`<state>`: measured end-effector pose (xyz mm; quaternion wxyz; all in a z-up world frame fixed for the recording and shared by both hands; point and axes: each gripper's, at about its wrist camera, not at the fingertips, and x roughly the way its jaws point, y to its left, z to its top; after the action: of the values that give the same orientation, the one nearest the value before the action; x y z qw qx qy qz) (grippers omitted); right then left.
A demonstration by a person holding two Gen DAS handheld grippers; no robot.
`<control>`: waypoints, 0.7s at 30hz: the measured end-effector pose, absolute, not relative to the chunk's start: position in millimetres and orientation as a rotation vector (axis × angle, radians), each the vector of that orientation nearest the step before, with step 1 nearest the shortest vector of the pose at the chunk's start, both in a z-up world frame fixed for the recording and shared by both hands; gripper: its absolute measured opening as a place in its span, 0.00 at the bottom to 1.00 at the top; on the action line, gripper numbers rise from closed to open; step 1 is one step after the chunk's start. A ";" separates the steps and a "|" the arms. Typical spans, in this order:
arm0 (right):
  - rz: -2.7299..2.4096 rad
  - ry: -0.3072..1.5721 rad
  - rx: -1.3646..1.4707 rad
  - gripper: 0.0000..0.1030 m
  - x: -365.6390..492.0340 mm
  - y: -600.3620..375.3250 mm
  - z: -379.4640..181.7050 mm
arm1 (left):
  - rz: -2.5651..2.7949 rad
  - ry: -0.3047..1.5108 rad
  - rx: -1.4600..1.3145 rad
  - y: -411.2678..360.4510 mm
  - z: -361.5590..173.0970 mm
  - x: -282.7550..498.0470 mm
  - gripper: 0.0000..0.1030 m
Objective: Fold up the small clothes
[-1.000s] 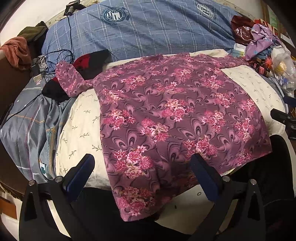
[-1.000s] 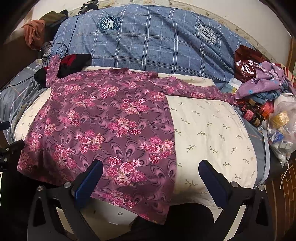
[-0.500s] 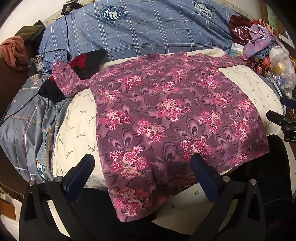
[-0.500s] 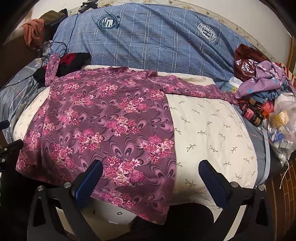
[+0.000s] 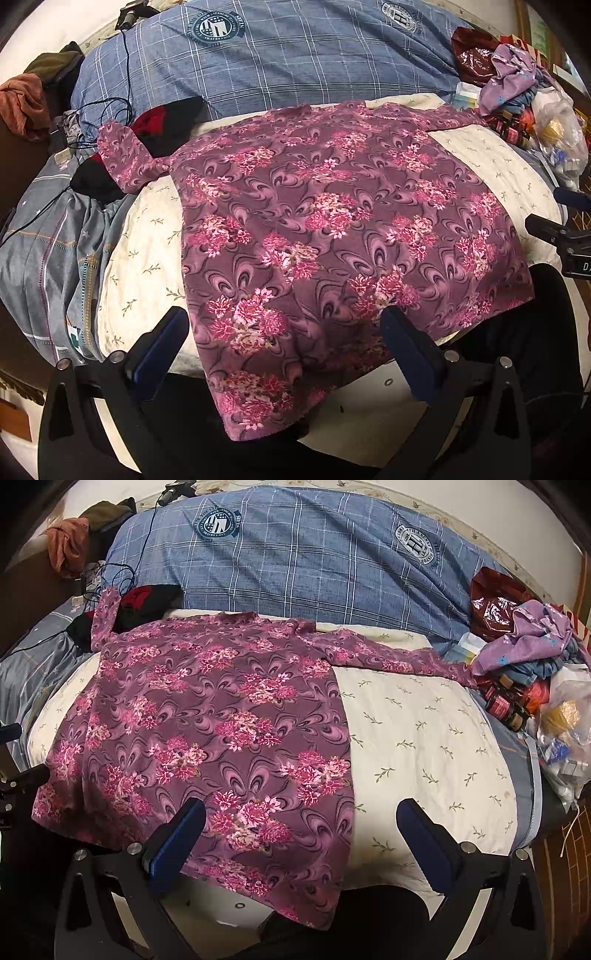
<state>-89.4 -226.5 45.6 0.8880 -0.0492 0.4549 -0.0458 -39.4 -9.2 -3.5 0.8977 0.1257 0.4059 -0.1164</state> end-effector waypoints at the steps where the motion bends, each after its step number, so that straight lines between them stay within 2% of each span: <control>1: -0.095 0.944 -0.104 1.00 -89.7 -226.5 45.7 | -0.241 0.840 0.262 -9.6 -3.6 -39.7 1.00; 21: -0.097 0.942 -0.099 1.00 -90.7 -229.5 46.6 | -0.244 0.855 0.262 -10.8 -5.2 -39.3 1.00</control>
<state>-90.7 -229.5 46.6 0.8889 -0.0477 0.4532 -0.0465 -39.3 -10.8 -5.2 0.8946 0.1263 0.4122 -0.1175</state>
